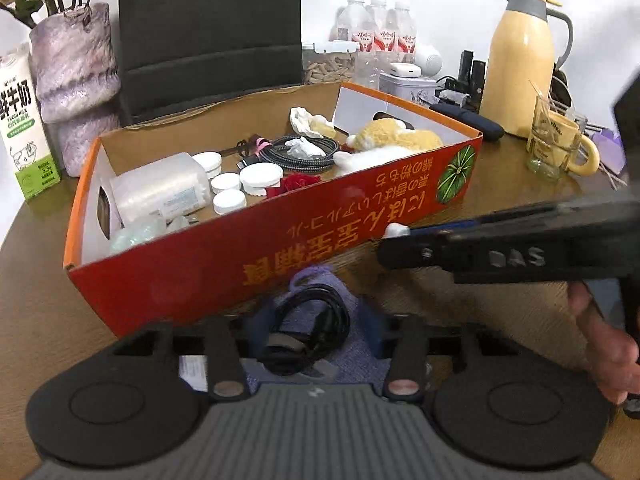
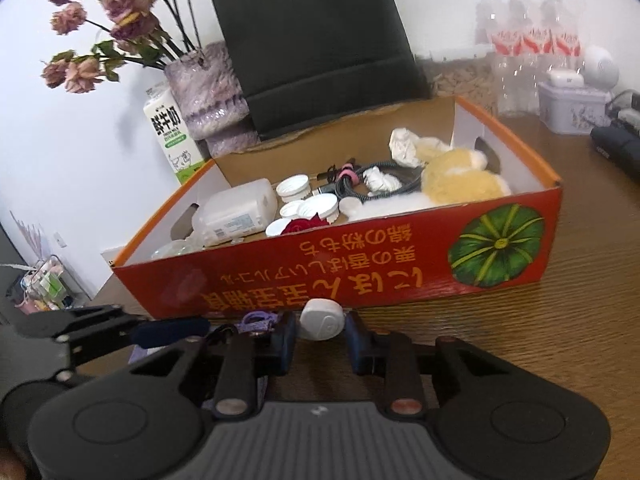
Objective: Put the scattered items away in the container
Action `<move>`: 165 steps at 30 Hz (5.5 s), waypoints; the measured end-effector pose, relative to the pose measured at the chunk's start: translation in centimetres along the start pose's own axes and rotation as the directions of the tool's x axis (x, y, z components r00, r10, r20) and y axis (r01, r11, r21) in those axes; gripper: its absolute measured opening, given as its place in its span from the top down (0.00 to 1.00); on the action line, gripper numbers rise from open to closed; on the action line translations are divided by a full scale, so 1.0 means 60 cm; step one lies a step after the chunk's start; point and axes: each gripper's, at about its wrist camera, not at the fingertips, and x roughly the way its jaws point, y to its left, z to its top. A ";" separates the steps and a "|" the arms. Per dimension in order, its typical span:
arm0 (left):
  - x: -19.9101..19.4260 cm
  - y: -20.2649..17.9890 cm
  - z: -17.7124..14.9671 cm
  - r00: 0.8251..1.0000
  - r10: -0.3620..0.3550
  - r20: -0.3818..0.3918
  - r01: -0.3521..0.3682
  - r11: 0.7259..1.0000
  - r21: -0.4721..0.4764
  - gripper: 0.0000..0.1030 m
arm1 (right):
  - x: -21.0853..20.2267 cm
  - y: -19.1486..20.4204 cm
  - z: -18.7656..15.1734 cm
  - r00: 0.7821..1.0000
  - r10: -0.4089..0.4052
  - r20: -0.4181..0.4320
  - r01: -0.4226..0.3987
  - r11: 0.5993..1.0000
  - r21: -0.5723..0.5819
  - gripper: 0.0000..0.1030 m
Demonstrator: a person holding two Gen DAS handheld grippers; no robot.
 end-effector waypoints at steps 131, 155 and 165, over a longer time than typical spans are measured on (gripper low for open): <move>-0.077 0.162 0.167 0.969 0.216 -0.122 -0.247 0.887 -0.389 0.23 | -0.029 -0.104 0.297 0.979 -0.196 -0.063 0.184 0.971 -0.155 0.38; -0.373 -0.092 -0.140 0.951 0.297 0.089 -0.237 0.881 -0.410 0.06 | -0.326 0.060 -0.116 0.998 -0.014 0.061 0.035 0.937 -0.348 0.18; -0.348 -0.143 -0.242 0.932 0.363 -0.020 -0.342 0.858 -0.383 0.06 | -0.363 0.099 -0.261 0.992 -0.068 0.106 0.100 0.936 -0.338 0.18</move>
